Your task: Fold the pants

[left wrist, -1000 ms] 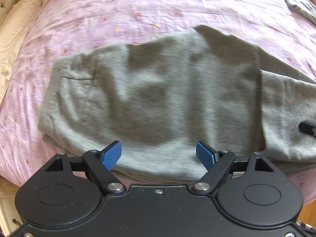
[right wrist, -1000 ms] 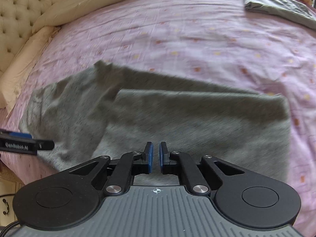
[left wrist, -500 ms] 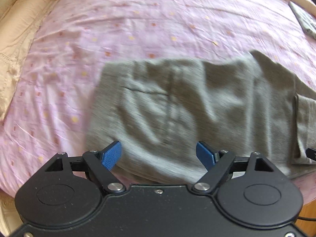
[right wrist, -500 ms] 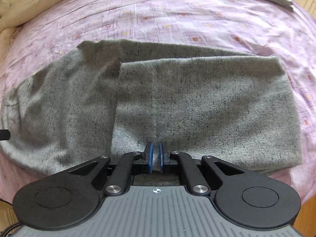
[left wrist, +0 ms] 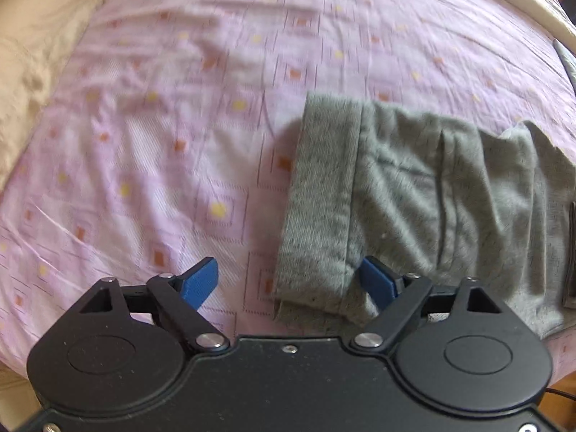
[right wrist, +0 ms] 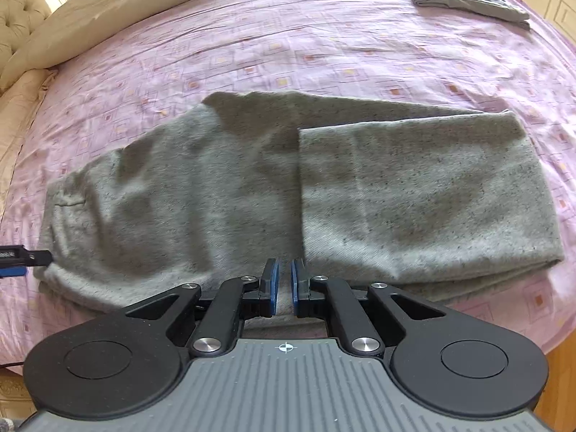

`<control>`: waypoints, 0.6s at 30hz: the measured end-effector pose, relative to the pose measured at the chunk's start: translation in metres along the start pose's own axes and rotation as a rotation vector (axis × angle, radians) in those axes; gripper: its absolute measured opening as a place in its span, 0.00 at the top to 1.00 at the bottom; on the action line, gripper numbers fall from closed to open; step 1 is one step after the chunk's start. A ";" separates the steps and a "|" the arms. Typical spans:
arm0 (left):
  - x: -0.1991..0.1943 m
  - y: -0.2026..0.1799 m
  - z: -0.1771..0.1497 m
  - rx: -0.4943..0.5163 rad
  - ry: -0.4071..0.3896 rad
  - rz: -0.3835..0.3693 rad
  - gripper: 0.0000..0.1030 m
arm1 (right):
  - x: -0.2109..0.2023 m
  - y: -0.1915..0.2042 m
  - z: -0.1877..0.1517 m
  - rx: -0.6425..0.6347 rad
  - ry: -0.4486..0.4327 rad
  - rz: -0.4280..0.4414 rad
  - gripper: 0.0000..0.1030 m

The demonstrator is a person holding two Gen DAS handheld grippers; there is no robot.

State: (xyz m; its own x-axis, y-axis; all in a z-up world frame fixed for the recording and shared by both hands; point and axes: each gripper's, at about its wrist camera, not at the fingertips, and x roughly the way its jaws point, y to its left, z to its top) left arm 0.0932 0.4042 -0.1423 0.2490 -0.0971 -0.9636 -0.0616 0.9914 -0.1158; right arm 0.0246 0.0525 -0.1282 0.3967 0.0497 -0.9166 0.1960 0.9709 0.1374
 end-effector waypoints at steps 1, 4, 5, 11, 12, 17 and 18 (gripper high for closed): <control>0.003 0.002 -0.001 -0.010 0.000 -0.011 0.13 | 0.000 0.002 0.000 0.000 0.003 0.000 0.93; 0.013 0.005 -0.001 -0.042 0.000 -0.024 0.03 | -0.002 0.006 -0.002 0.005 0.007 -0.008 0.93; 0.017 0.008 0.000 -0.056 0.003 -0.038 0.01 | -0.002 0.007 -0.001 0.007 0.008 -0.009 0.93; 0.026 0.003 0.003 -0.039 -0.034 -0.082 0.00 | -0.004 0.012 -0.005 0.014 0.014 -0.016 0.93; 0.026 0.001 0.004 -0.034 -0.038 -0.084 0.00 | -0.004 0.014 -0.006 0.012 0.015 -0.015 0.93; 0.029 -0.003 0.009 -0.055 -0.008 -0.110 0.02 | -0.001 0.021 -0.007 0.002 0.032 -0.007 0.93; 0.028 -0.003 0.009 -0.066 0.006 -0.143 0.02 | -0.001 0.023 -0.007 0.001 0.034 -0.005 0.93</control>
State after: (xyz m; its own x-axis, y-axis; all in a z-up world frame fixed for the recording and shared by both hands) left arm 0.1091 0.3997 -0.1673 0.2543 -0.2380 -0.9374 -0.0893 0.9593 -0.2678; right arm 0.0229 0.0764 -0.1268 0.3650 0.0527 -0.9295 0.1987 0.9710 0.1331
